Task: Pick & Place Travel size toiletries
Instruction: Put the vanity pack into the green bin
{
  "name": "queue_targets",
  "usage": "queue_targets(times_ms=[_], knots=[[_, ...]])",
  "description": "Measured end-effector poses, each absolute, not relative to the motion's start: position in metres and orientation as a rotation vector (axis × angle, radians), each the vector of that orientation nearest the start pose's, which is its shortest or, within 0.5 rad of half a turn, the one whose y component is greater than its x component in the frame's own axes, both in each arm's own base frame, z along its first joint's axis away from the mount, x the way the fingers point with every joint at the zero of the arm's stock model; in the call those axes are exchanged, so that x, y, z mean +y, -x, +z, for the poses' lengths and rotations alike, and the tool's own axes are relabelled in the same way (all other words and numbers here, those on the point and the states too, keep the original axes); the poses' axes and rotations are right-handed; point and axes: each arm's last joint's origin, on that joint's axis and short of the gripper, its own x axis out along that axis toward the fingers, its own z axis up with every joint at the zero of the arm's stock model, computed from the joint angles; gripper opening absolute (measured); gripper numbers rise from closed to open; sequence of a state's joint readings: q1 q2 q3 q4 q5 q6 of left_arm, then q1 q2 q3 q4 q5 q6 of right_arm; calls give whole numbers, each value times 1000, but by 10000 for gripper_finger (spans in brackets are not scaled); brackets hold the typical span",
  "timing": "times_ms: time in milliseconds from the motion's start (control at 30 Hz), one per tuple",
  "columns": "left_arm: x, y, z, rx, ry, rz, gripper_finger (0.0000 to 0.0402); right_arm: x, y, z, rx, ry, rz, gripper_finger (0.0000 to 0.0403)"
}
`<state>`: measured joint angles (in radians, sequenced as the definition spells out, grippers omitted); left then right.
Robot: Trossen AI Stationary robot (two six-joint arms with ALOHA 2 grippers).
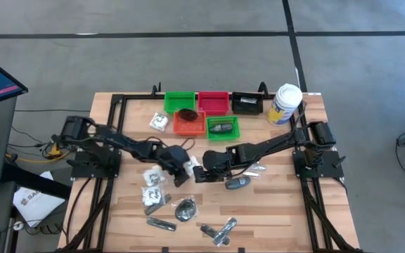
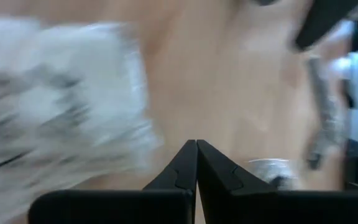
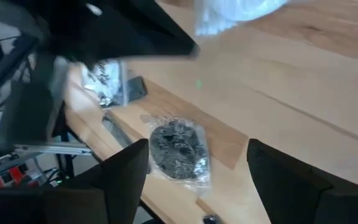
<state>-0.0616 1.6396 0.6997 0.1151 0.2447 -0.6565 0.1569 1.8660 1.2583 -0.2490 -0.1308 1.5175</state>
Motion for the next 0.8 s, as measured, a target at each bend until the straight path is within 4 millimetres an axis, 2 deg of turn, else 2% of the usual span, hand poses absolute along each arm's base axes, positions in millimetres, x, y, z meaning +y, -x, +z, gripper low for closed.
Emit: queue_targets(times_ms=[67,167,300,433,600,800], knots=[[-27,-302,139,899,678,-58,0,63,-390,193,879,-1400,-434,265],[-23,-290,146,942,620,0,0,62,-391,193,875,-1402,-438,265],[0,-265,159,912,537,224,0,62,-392,194,867,-1408,-433,265],[29,-246,170,821,553,379,0,63,-392,194,865,-1408,-428,265],[58,-235,160,854,616,471,0,59,-392,194,860,-1408,-433,265],[55,-241,142,933,625,418,0,57,-392,194,859,-1404,-435,265]])
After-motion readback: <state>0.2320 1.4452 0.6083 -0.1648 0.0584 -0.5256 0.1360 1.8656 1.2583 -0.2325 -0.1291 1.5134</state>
